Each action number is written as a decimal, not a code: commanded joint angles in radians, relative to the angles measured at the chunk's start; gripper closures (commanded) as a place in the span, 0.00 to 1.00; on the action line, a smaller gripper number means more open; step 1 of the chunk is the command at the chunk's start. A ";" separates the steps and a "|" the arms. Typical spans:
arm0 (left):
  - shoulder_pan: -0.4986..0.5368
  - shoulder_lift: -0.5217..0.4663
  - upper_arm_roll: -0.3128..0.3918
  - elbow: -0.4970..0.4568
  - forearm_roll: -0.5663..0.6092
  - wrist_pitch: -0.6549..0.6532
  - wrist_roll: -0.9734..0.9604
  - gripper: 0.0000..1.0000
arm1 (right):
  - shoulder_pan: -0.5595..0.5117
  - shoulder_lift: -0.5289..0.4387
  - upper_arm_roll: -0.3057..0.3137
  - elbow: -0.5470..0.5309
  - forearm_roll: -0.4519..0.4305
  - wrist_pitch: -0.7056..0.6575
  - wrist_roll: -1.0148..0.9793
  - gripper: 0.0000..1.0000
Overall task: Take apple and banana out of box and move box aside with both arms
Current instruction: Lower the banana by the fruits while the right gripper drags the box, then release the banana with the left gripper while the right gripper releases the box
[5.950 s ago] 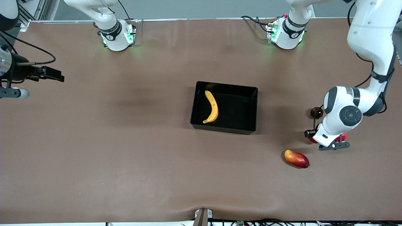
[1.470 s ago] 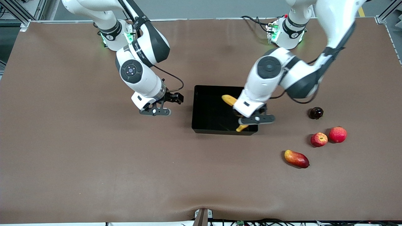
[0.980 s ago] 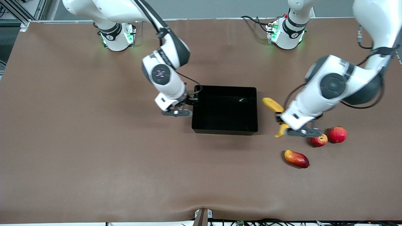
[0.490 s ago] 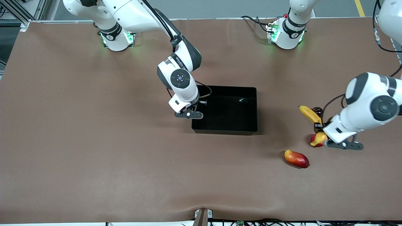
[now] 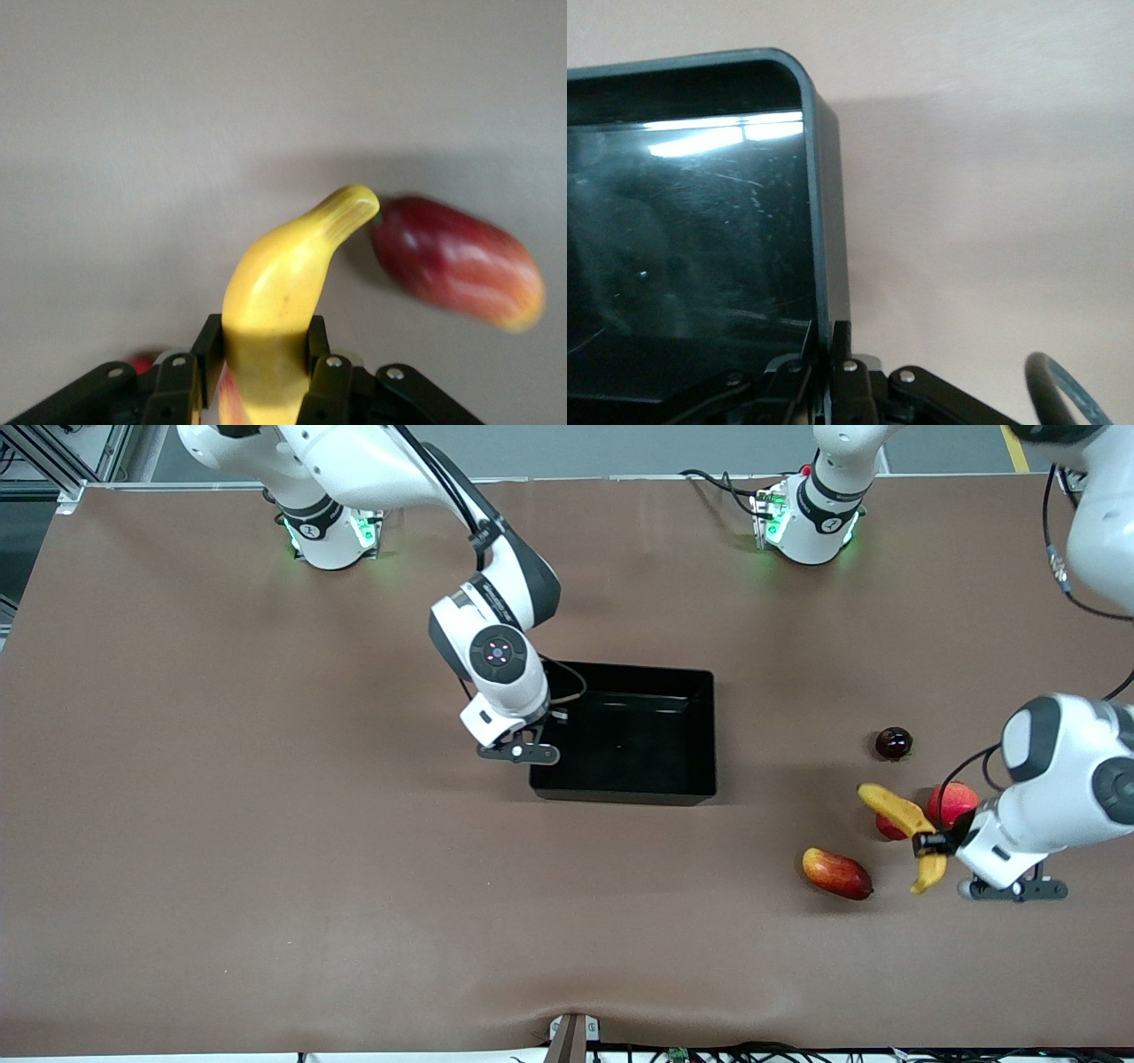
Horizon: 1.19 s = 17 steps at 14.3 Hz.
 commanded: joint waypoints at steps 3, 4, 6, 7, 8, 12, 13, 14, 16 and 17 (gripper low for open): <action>-0.170 0.076 0.202 0.104 0.004 0.113 0.006 1.00 | -0.107 -0.224 -0.011 -0.108 -0.017 -0.123 -0.016 1.00; -0.171 0.083 0.212 0.101 0.016 0.115 0.017 1.00 | -0.139 -0.271 -0.011 -0.151 -0.017 -0.110 -0.057 1.00; -0.171 0.102 0.212 0.104 0.016 0.116 0.036 1.00 | -0.208 -0.357 -0.011 -0.233 -0.014 -0.107 -0.159 1.00; -0.171 0.109 0.212 0.104 0.016 0.130 0.031 1.00 | -0.241 -0.391 -0.011 -0.272 -0.014 -0.109 -0.205 1.00; -0.171 0.117 0.212 0.104 0.016 0.147 0.029 0.77 | -0.269 -0.420 -0.011 -0.309 -0.014 -0.107 -0.251 1.00; -0.167 0.061 0.204 0.103 0.006 0.133 0.037 0.00 | -0.477 -0.494 -0.013 -0.425 -0.014 -0.110 -0.533 1.00; -0.167 0.030 0.199 0.103 0.001 0.120 0.031 0.00 | -0.524 -0.496 -0.013 -0.441 -0.014 -0.110 -0.592 1.00; -0.158 0.002 0.195 0.100 0.001 0.097 0.031 0.00 | -0.580 -0.496 -0.013 -0.455 -0.014 -0.109 -0.653 1.00; -0.148 -0.091 0.160 0.097 -0.043 -0.016 0.029 0.00 | -0.694 -0.493 -0.011 -0.494 -0.014 -0.075 -0.793 1.00; -0.148 -0.148 0.156 0.095 -0.086 -0.076 0.029 0.00 | -0.740 -0.490 -0.011 -0.511 -0.014 -0.054 -0.866 1.00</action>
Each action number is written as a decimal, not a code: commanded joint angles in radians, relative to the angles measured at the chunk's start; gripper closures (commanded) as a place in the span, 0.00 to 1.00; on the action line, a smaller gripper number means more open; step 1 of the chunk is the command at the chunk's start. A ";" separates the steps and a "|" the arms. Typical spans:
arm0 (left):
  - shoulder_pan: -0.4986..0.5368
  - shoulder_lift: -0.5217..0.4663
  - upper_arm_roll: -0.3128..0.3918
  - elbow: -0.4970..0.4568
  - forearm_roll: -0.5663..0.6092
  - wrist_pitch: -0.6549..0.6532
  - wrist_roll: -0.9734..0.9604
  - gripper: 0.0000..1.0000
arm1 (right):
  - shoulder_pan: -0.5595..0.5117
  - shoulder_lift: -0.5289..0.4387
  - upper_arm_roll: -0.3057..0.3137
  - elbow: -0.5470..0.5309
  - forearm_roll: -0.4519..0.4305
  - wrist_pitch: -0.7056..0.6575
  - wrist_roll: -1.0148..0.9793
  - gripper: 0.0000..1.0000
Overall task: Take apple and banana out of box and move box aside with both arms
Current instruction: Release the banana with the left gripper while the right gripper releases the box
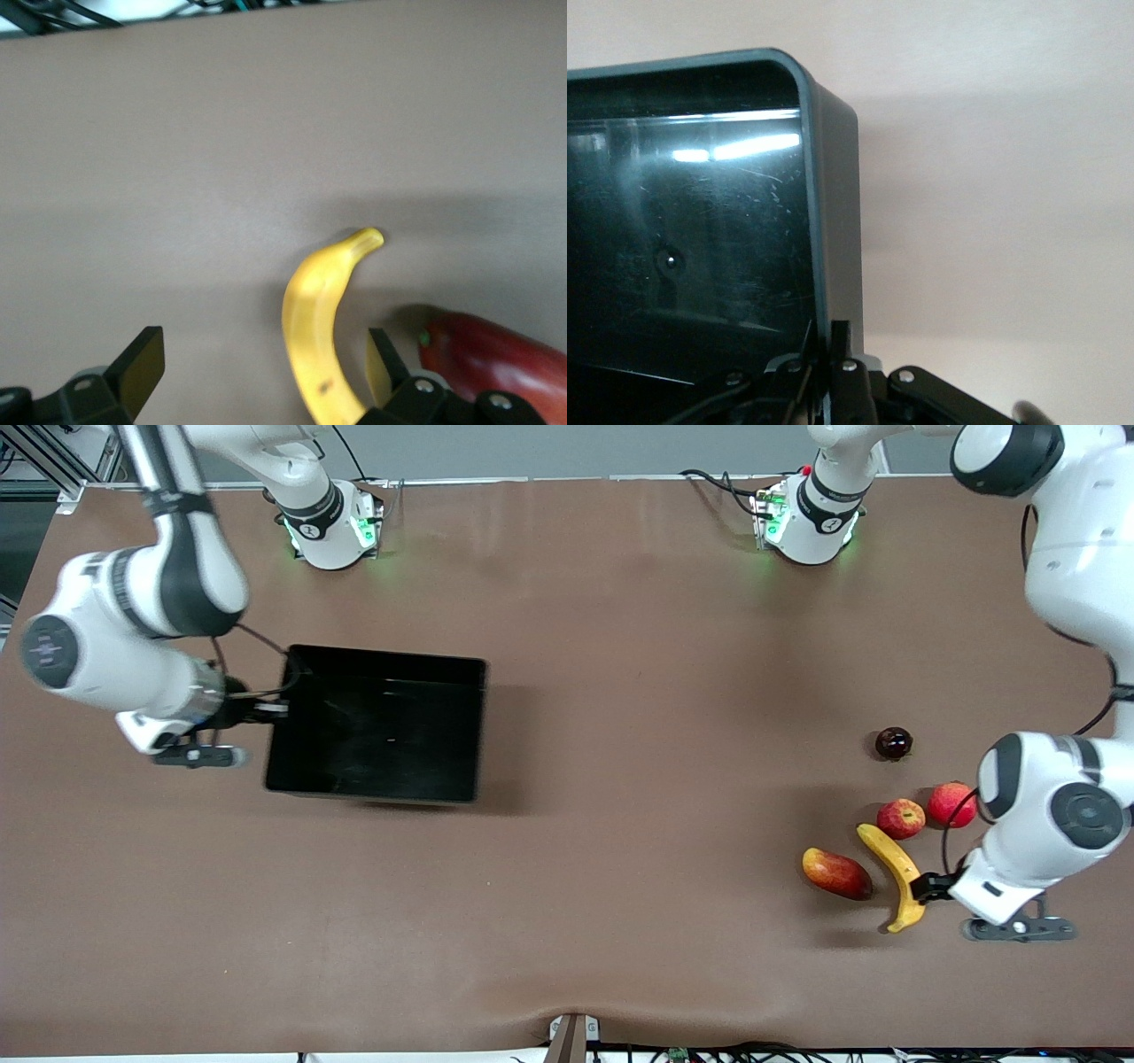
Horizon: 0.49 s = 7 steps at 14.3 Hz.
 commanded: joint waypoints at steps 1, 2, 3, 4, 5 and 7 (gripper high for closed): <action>0.009 -0.183 -0.017 -0.031 -0.107 -0.163 0.008 0.00 | -0.162 -0.030 0.025 -0.059 0.003 0.055 -0.208 1.00; 0.007 -0.235 -0.019 -0.031 -0.157 -0.217 0.016 0.00 | -0.226 -0.012 0.025 -0.059 0.003 0.075 -0.305 1.00; 0.009 -0.286 -0.019 -0.031 -0.219 -0.269 0.017 0.00 | -0.283 0.016 0.025 -0.057 0.003 0.106 -0.389 1.00; 0.010 -0.347 -0.019 -0.031 -0.286 -0.328 0.020 0.00 | -0.340 0.042 0.025 -0.057 0.003 0.148 -0.472 1.00; 0.012 -0.399 -0.016 -0.030 -0.335 -0.385 0.020 0.00 | -0.384 0.076 0.025 -0.051 0.005 0.172 -0.550 1.00; 0.010 -0.490 -0.016 -0.030 -0.360 -0.512 0.020 0.00 | -0.418 0.120 0.025 -0.045 0.016 0.212 -0.594 1.00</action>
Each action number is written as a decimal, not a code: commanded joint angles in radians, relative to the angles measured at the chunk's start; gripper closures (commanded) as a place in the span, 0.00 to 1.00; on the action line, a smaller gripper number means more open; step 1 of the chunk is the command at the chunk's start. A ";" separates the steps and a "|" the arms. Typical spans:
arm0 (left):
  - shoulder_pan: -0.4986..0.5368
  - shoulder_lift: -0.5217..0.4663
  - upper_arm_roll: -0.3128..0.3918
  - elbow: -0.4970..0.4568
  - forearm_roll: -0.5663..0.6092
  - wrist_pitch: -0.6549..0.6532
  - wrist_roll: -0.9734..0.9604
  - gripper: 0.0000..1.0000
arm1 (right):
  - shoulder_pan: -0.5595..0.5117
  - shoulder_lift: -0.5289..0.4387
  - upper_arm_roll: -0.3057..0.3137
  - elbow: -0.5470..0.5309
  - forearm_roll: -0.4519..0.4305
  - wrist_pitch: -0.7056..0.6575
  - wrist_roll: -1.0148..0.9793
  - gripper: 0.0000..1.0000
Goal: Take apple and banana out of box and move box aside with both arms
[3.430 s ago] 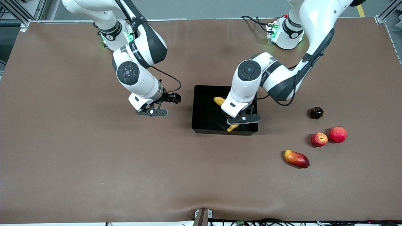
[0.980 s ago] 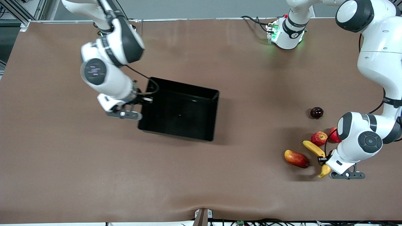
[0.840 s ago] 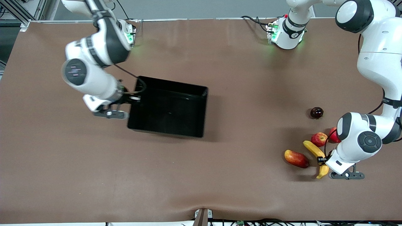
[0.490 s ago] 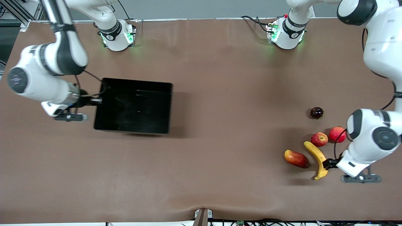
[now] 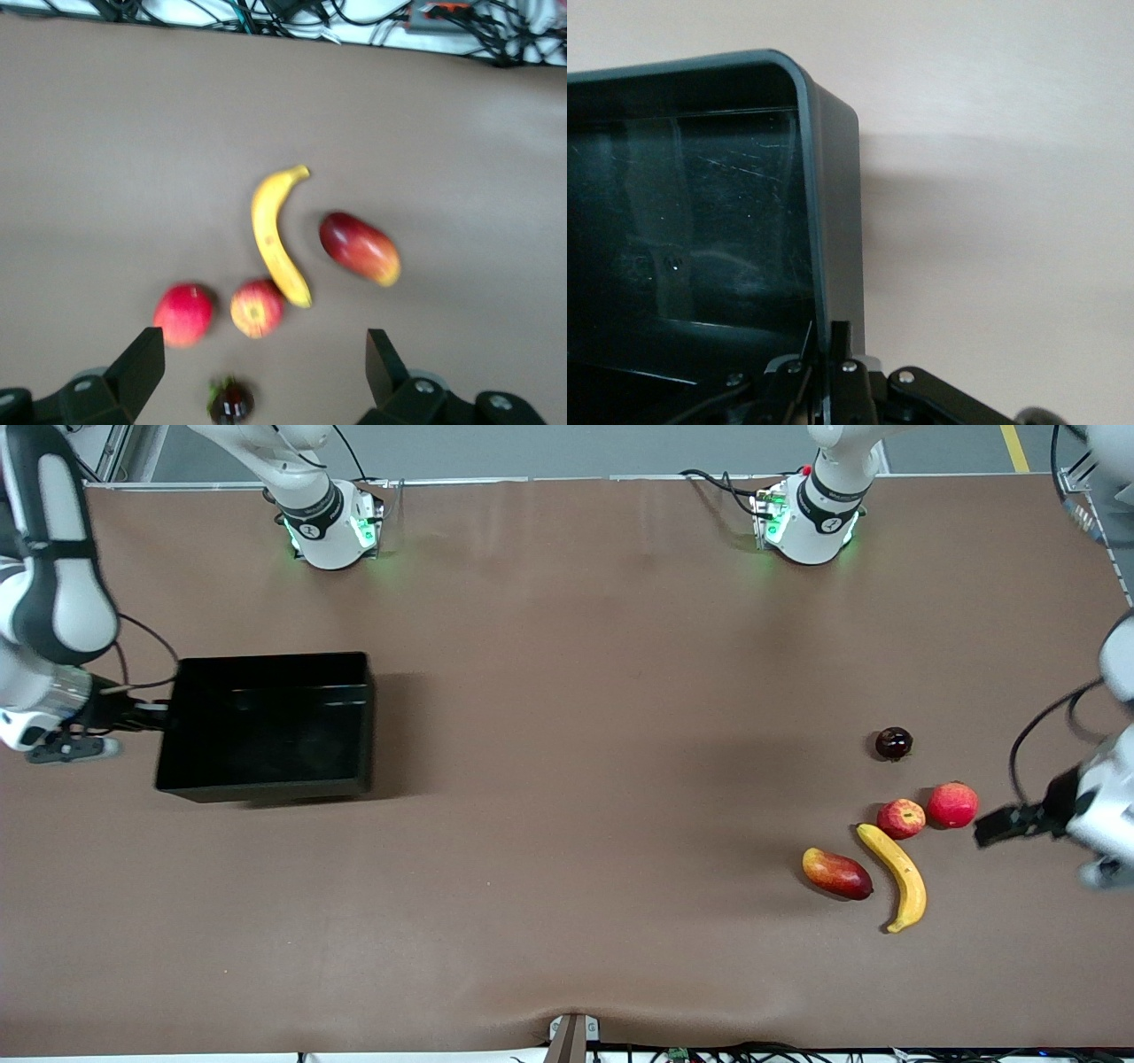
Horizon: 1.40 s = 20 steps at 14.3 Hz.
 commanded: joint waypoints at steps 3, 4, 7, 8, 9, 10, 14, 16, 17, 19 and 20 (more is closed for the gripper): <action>0.008 -0.211 0.005 -0.046 -0.040 -0.226 0.019 0.00 | -0.091 0.121 0.030 0.030 0.020 0.087 -0.053 1.00; 0.007 -0.231 0.004 -0.046 -0.041 -0.256 0.020 0.00 | -0.091 0.138 0.030 0.034 0.037 0.093 -0.053 1.00; -0.019 -0.294 0.034 -0.076 -0.113 -0.260 0.084 0.00 | -0.106 0.161 0.027 0.038 0.090 0.093 -0.053 1.00; -0.077 -0.330 0.103 -0.105 -0.129 -0.259 0.094 0.00 | -0.111 0.161 0.029 0.039 0.090 0.093 -0.053 1.00; -0.164 -0.344 0.189 -0.124 -0.132 -0.257 0.102 0.00 | -0.111 0.163 0.029 0.044 0.090 0.087 -0.052 0.43; -0.217 -0.352 0.249 -0.132 -0.135 -0.260 0.105 0.00 | -0.110 0.161 0.027 0.062 0.090 0.065 -0.055 0.00; -0.381 -0.417 0.429 -0.213 -0.178 -0.259 0.105 0.00 | -0.111 0.204 0.027 0.215 0.068 -0.202 -0.156 0.00; -0.380 -0.453 0.429 -0.253 -0.189 -0.253 0.105 0.00 | -0.108 0.227 0.027 0.345 -0.004 -0.209 -0.225 0.00; -0.380 -0.446 0.432 -0.247 -0.189 -0.254 0.105 0.00 | -0.113 0.238 0.027 0.431 -0.053 -0.228 -0.248 0.00; -0.377 -0.426 0.432 -0.233 -0.189 -0.254 0.105 0.00 | -0.097 0.244 0.029 0.539 -0.078 -0.303 -0.253 0.00; -0.380 -0.426 0.432 -0.235 -0.189 -0.254 0.102 0.00 | -0.079 0.242 0.032 0.573 -0.077 -0.326 -0.253 0.00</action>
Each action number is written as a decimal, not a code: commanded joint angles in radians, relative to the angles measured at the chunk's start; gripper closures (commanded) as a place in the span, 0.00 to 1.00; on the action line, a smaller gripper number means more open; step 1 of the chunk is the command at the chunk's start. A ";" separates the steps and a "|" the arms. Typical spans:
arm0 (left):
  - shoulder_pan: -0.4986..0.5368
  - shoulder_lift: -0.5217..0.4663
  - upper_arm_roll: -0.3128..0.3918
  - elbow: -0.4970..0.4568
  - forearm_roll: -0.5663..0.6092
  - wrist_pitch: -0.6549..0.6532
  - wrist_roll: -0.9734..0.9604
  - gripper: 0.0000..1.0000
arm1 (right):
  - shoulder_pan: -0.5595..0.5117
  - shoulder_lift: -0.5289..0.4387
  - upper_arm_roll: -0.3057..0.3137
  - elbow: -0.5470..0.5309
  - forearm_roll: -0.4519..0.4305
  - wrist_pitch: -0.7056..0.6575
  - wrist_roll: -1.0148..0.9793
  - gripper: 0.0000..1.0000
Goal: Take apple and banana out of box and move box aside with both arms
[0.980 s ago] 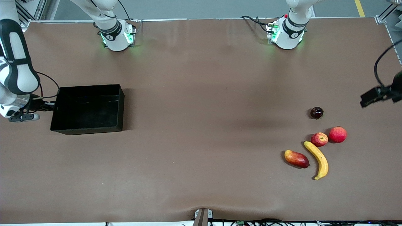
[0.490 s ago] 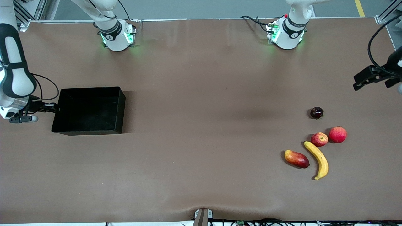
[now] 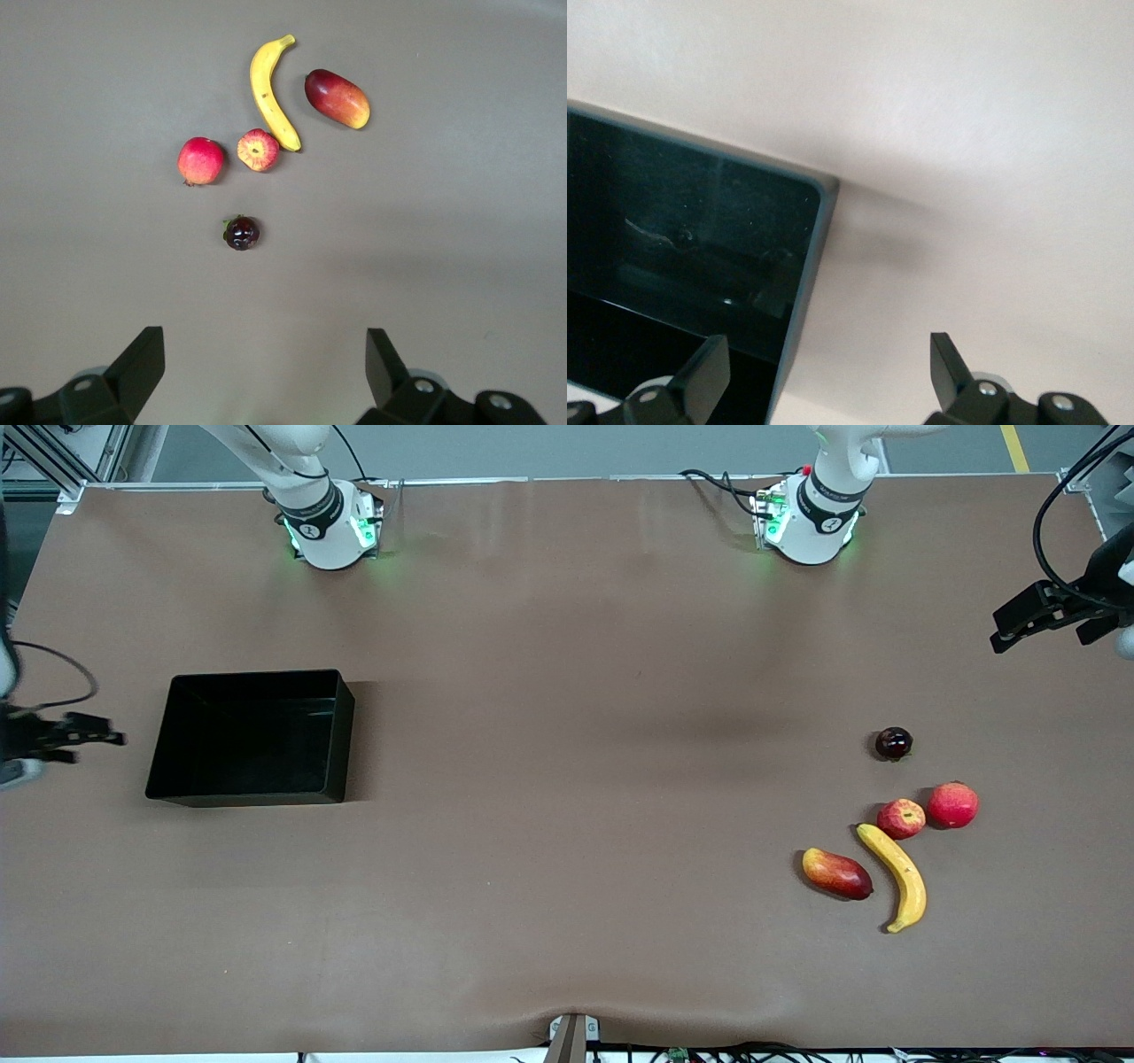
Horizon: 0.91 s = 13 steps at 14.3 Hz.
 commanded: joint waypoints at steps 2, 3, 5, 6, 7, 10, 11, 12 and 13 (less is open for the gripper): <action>-0.010 -0.016 0.008 -0.024 -0.021 0.010 0.009 0.00 | 0.020 0.022 0.025 0.183 -0.014 -0.200 -0.020 0.00; -0.012 -0.021 0.008 -0.024 -0.021 0.009 0.009 0.00 | 0.038 0.016 0.024 0.235 -0.011 -0.269 -0.019 0.00; -0.012 -0.025 0.003 -0.024 -0.023 0.004 0.018 0.00 | 0.073 -0.021 0.022 0.291 -0.011 -0.404 -0.010 0.00; -0.012 -0.030 0.003 -0.027 -0.024 -0.005 0.018 0.00 | 0.086 -0.050 0.025 0.293 -0.010 -0.426 -0.007 0.00; -0.012 -0.031 0.003 -0.027 -0.033 -0.013 0.018 0.00 | 0.095 -0.095 0.025 0.285 -0.010 -0.442 -0.007 0.00; -0.012 -0.036 0.003 -0.032 -0.043 -0.013 0.003 0.00 | 0.156 -0.162 0.024 0.284 -0.001 -0.524 0.144 0.00; -0.015 -0.042 0.001 -0.039 -0.044 -0.013 0.001 0.00 | 0.187 -0.190 0.021 0.281 0.009 -0.558 0.250 0.00; -0.013 -0.047 0.001 -0.049 -0.043 -0.010 0.001 0.00 | 0.219 -0.211 0.016 0.274 0.009 -0.576 0.333 0.00; -0.012 -0.048 0.001 -0.047 -0.038 -0.002 0.004 0.00 | 0.245 -0.248 0.015 0.253 0.009 -0.577 0.373 0.00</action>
